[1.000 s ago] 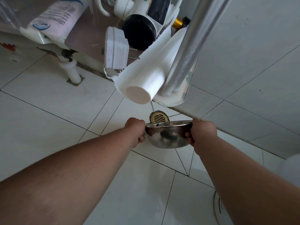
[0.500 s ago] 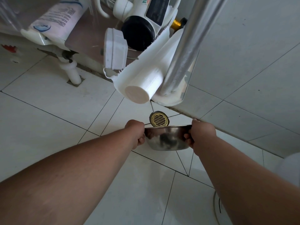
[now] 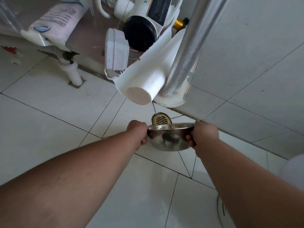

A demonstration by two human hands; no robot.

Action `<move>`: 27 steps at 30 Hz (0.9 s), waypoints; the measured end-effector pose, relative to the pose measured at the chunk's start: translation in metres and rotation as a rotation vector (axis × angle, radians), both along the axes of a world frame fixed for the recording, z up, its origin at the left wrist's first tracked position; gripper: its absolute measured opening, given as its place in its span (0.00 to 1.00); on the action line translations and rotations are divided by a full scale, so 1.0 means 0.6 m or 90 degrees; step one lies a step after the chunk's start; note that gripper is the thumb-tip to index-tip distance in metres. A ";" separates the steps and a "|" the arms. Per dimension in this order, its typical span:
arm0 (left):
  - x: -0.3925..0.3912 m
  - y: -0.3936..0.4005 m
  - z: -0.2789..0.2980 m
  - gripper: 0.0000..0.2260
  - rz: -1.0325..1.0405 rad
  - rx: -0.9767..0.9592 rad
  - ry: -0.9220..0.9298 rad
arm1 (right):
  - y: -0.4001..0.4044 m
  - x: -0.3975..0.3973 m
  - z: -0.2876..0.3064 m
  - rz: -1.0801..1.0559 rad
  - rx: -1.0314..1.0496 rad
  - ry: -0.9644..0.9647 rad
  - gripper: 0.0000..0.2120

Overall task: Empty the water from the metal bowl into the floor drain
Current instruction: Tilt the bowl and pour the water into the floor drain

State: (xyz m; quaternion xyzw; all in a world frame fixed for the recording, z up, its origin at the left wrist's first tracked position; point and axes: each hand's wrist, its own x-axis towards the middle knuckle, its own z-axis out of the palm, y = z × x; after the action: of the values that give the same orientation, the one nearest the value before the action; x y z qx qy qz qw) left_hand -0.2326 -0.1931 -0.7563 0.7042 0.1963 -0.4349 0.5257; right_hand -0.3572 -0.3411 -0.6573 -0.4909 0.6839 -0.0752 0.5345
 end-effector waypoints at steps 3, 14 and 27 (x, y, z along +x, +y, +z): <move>0.002 -0.003 0.002 0.11 0.000 -0.004 -0.015 | -0.002 0.000 0.000 -0.013 0.020 -0.005 0.14; -0.003 0.004 0.010 0.11 -0.003 -0.012 -0.007 | 0.007 -0.005 0.000 -0.013 -0.006 0.007 0.15; -0.008 0.009 0.010 0.12 -0.010 0.050 0.068 | 0.005 -0.015 -0.003 0.002 0.051 0.036 0.14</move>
State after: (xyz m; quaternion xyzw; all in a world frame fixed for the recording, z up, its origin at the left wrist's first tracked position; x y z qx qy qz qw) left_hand -0.2373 -0.1879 -0.7502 0.7013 0.2356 -0.4681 0.4832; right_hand -0.3664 -0.3382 -0.6588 -0.4718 0.7004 -0.0331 0.5346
